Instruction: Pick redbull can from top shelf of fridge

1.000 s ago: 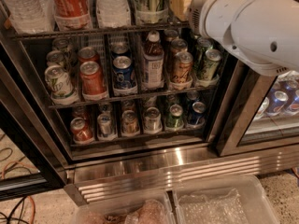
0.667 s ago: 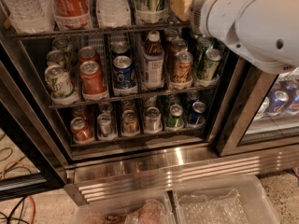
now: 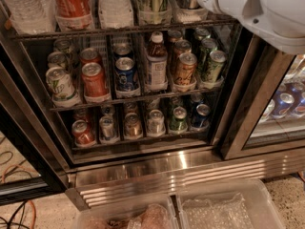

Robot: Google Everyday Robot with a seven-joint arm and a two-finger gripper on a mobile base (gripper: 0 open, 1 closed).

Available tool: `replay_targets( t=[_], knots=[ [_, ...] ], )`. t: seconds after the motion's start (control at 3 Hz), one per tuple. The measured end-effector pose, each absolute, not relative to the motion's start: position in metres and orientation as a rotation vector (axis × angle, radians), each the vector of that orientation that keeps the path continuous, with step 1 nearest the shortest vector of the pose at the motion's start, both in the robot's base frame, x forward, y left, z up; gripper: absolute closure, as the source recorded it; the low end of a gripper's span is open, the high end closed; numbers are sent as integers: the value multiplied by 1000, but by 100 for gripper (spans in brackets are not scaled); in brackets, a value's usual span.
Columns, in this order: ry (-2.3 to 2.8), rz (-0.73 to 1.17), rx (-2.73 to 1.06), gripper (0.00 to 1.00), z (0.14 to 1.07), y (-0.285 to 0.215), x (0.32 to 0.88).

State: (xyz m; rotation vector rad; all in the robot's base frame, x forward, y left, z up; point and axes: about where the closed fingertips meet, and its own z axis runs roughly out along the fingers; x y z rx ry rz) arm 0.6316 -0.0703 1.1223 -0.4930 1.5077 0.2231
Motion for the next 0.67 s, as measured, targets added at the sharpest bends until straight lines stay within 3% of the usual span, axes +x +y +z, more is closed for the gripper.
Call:
replay_targets(
  t=[0.67],
  knots=[
    [1545,244,-734,100,1107,-78,575]
  ],
)
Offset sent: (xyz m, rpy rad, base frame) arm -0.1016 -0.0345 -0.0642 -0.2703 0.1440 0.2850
